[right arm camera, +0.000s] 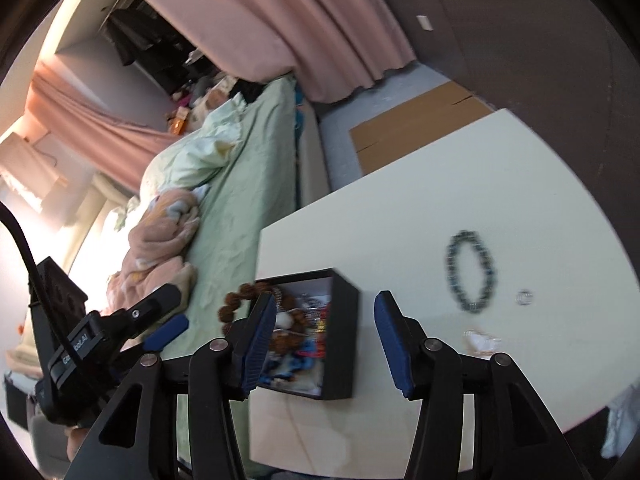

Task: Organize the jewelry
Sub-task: 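Drop the red string bracelet into the black box and open the right gripper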

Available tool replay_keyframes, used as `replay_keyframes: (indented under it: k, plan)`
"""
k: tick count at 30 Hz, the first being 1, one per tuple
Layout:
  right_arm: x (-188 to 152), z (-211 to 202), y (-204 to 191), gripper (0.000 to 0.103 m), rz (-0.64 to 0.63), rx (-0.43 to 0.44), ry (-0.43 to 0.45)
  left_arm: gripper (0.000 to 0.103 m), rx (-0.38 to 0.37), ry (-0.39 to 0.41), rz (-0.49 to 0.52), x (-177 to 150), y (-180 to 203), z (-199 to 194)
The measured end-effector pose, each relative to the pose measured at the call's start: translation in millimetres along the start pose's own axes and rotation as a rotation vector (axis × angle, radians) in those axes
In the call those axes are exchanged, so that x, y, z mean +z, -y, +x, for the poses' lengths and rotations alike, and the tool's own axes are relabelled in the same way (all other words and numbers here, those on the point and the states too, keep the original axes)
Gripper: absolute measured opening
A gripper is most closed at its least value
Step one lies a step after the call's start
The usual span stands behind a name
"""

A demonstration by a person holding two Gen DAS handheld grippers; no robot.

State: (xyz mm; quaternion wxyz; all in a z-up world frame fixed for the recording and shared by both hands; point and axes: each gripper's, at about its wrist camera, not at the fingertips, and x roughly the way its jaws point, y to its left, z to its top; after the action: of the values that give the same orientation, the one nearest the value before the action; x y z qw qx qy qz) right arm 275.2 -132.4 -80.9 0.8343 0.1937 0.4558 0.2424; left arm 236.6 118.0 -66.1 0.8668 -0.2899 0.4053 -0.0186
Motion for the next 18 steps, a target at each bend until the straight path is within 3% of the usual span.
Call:
replay_keyframes:
  k: [2, 4, 18]
  plan:
    - [2.8, -7.3, 9.5, 0.057, 0.008, -0.019, 0.008, 0.083, 0.0, -0.005, 0.016, -1.3, 6.3, 3.6]
    - [5.0, -15.4, 19.4, 0.069, 0.013, -0.025, 0.019, 0.083, 0.001, -0.011, 0.03, -3.1, 12.7, 7.6]
    - [8.9, -43.1, 115.1, 0.071, 0.174, -0.116, -0.004, 0.083, -0.025, -0.108, 0.195, -28.1, 79.0, 55.7]
